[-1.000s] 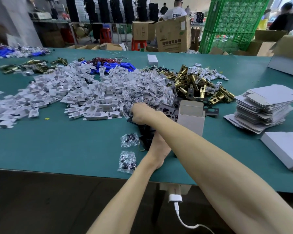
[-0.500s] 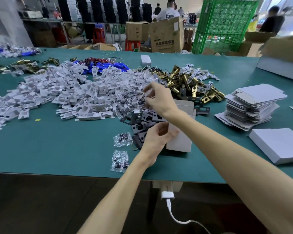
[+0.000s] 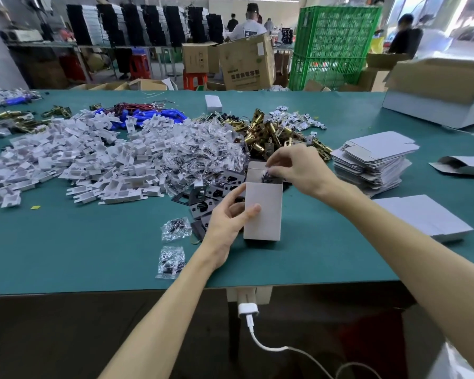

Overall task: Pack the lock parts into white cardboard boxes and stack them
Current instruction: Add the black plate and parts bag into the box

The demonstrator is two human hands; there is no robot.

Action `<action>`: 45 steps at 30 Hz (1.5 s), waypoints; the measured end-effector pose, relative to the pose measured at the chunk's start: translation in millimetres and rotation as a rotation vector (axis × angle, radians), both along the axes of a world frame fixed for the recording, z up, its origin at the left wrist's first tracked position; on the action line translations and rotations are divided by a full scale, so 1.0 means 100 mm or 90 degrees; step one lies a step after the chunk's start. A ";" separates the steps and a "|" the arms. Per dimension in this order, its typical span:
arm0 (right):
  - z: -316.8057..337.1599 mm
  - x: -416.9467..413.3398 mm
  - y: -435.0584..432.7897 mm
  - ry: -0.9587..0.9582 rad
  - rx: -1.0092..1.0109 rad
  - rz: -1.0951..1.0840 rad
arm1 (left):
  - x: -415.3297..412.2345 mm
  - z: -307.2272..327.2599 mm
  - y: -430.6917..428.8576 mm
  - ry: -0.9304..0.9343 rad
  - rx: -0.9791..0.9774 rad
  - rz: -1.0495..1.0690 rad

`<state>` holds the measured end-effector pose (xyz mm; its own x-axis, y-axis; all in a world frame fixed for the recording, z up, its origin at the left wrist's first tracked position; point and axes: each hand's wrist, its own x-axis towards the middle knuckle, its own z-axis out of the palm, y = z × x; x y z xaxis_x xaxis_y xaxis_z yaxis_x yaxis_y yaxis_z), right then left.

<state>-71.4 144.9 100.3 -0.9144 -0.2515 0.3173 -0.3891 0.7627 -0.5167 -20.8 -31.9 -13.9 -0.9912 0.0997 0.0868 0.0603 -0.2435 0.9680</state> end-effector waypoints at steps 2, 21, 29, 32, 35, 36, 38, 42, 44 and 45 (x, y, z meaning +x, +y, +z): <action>-0.06 0.04 -0.01 0.011 -0.019 0.004 | 0.00 -0.01 0.00 0.003 -0.004 -0.005; -0.15 0.08 0.00 -0.038 0.005 0.076 | -0.04 -0.07 -0.02 0.001 0.000 -0.014; -0.17 0.07 0.02 -0.053 0.153 0.040 | -0.03 -0.06 -0.02 0.011 0.007 -0.023; -0.23 0.11 0.04 -0.004 0.013 0.048 | -0.03 -0.06 -0.02 0.016 0.012 -0.022; -0.41 0.24 0.06 -0.013 -0.256 -0.031 | -0.03 -0.05 -0.02 0.019 0.024 -0.018; -0.48 0.29 0.06 -0.063 -0.328 -0.034 | -0.03 -0.04 -0.02 0.021 0.029 -0.020; -0.65 0.40 0.03 -0.157 -0.441 0.007 | -0.03 -0.04 -0.03 0.023 0.038 -0.022; -0.84 0.51 -0.01 -0.131 -0.541 0.008 | -0.04 -0.06 -0.04 0.019 0.043 -0.014; -0.89 0.54 -0.05 -0.092 -0.536 -0.012 | -0.04 -0.07 -0.05 0.008 0.053 -0.019; -0.92 0.55 -0.06 -0.073 -0.527 -0.017 | -0.04 -0.07 -0.05 -0.001 0.058 -0.020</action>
<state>-16.1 139.0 8.7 -0.9546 0.0436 0.2948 -0.2873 0.1271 -0.9494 -25.3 -37.4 -20.4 -0.9878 0.1226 0.0957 0.0500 -0.3326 0.9418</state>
